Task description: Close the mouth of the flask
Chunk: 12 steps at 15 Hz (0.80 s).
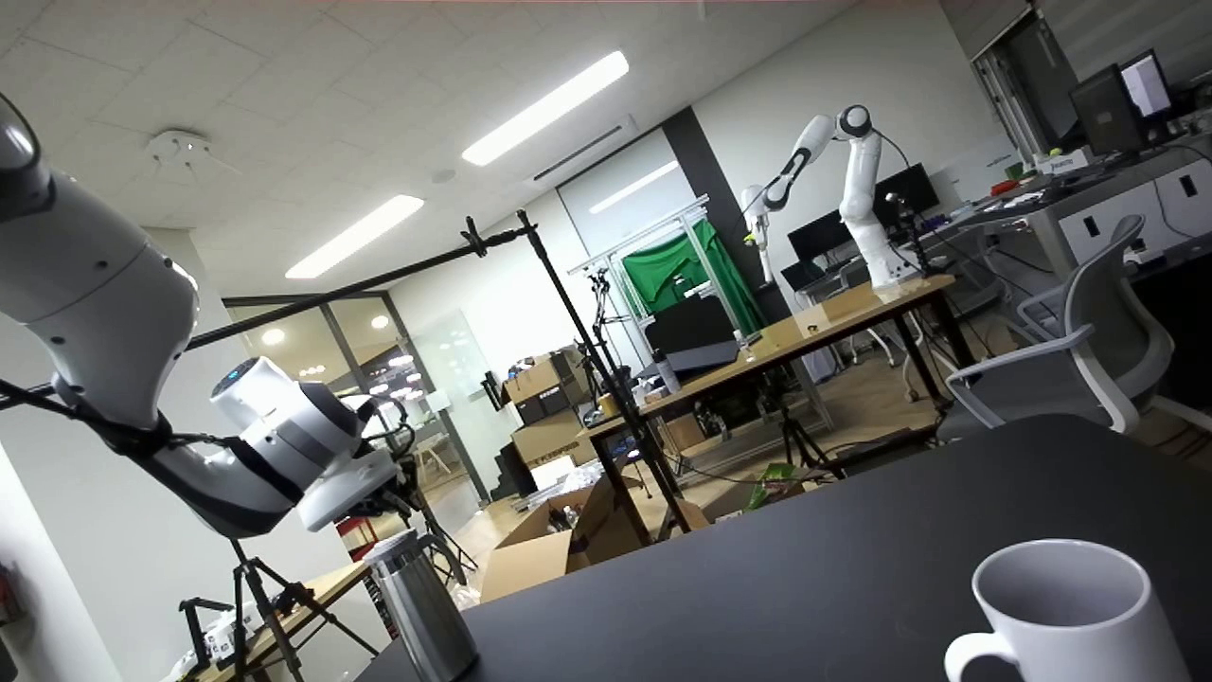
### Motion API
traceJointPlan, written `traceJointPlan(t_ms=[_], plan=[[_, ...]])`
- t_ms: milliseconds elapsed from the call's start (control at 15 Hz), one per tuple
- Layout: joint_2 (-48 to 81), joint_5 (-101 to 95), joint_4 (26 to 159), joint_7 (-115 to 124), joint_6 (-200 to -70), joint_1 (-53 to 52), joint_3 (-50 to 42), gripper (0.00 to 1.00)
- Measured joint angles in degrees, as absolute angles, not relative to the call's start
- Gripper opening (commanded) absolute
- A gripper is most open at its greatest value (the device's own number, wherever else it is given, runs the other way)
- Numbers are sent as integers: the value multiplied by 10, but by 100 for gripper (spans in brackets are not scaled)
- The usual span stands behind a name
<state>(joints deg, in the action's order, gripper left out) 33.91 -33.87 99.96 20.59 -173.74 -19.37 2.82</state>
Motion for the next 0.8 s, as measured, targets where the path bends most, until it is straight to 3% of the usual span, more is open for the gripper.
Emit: traceJointPlan(t_ms=[533,800], plan=[[232,-334,1047,205,-1631,-209,-15,98],[178,-304,1102,199,-1584,-199,-13,100]])
